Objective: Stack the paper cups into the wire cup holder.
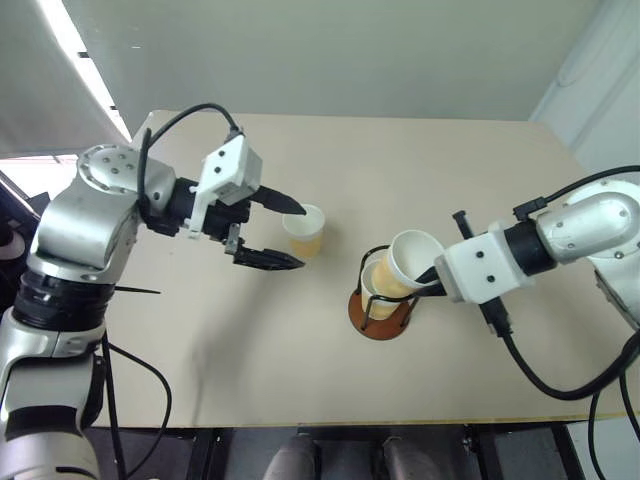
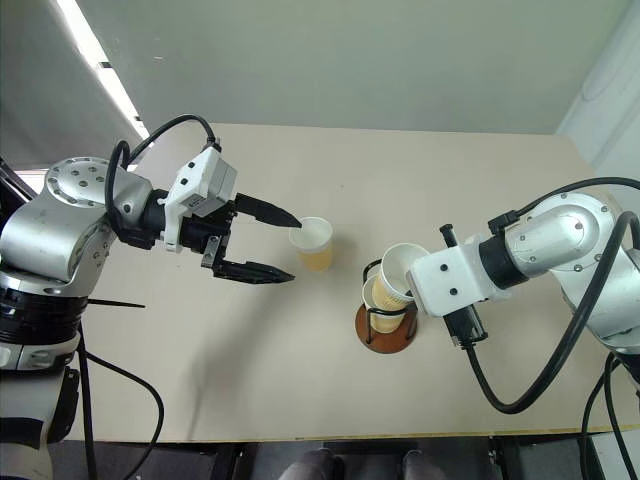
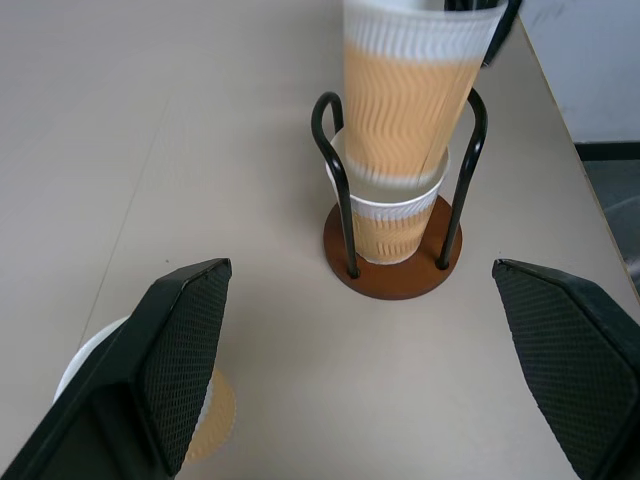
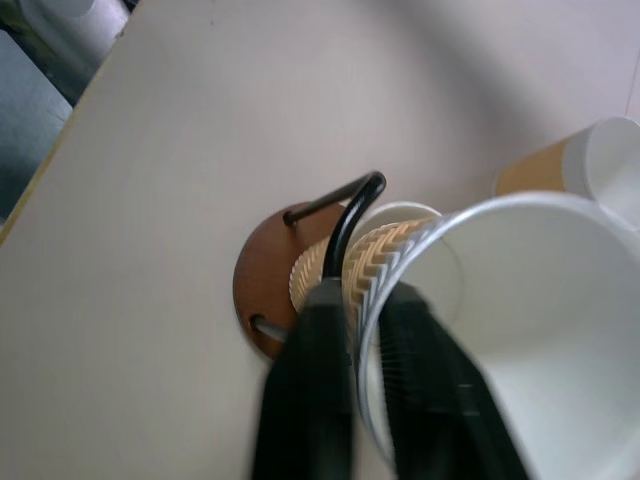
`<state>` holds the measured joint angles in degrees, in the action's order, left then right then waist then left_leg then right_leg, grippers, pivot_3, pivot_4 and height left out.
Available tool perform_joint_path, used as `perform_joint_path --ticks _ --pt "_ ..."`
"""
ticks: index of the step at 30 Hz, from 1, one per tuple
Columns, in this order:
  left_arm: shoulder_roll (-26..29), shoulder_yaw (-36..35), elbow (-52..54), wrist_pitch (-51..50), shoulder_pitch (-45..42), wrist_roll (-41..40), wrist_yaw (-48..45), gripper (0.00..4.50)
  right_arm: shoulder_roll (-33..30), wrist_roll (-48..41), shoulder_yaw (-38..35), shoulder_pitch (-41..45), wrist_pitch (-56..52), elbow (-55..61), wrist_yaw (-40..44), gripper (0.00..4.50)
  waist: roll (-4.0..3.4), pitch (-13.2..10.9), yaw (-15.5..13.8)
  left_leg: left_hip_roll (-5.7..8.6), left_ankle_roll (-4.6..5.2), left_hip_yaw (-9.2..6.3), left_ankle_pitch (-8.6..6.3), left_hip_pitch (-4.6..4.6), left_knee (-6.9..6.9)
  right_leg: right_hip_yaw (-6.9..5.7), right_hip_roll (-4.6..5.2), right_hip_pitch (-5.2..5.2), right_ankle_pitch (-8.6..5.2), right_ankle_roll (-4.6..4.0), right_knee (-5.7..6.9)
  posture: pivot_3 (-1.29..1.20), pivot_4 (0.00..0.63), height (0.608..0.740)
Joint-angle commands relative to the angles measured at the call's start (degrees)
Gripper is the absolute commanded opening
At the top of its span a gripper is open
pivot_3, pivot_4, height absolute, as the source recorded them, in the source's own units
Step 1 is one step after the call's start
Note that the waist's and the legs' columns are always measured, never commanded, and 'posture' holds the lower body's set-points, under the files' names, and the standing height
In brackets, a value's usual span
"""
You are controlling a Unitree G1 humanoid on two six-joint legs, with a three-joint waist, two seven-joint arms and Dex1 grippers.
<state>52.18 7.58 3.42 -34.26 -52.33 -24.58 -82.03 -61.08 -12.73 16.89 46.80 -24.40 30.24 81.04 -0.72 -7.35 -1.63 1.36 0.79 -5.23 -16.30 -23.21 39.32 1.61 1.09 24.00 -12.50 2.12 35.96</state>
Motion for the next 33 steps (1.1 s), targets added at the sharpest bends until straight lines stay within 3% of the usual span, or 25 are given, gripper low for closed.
perform_joint_path --ticks 1,7,21,33 --pt "-0.09 -0.51 1.59 -0.09 -1.51 -0.15 0.18 4.5 0.49 -0.33 -1.26 0.82 -0.76 1.74 -0.12 1.54 0.0 0.0 0.01 0.0 0.0 0.0 0.0 0.0 0.0 0.0 0.0 0.0 0.0 0.0 0.0 0.0 0.15 0.74" --pt "-0.61 -0.33 1.1 0.2 -1.97 0.42 0.4 4.5 3.71 -0.37 -3.12 2.66 -2.73 0.11 -3.69 3.6 0.0 0.0 0.05 0.0 -0.01 0.0 0.01 0.02 -0.03 0.0 0.0 0.01 0.0 0.0 0.0 0.0 0.15 0.74" --pt "-1.59 5.1 -9.09 15.65 -4.22 18.79 8.39 4.5 6.8 -19.2 -20.7 8.04 -25.89 -1.23 -14.36 3.6 0.0 0.0 -0.08 0.0 -0.05 -0.01 0.03 0.01 -0.23 0.01 0.0 0.08 -0.04 -0.07 -0.08 0.0 0.15 0.74" --pt "-5.02 10.65 -14.61 24.39 -6.83 29.45 9.51 4.5 2.27 -26.13 -21.82 7.92 -30.54 -1.08 -16.04 3.6 0.0 0.0 -0.07 0.01 -0.07 -0.01 0.04 -0.17 -0.24 0.03 0.0 0.28 -0.04 -0.06 -0.07 0.0 0.15 0.74"
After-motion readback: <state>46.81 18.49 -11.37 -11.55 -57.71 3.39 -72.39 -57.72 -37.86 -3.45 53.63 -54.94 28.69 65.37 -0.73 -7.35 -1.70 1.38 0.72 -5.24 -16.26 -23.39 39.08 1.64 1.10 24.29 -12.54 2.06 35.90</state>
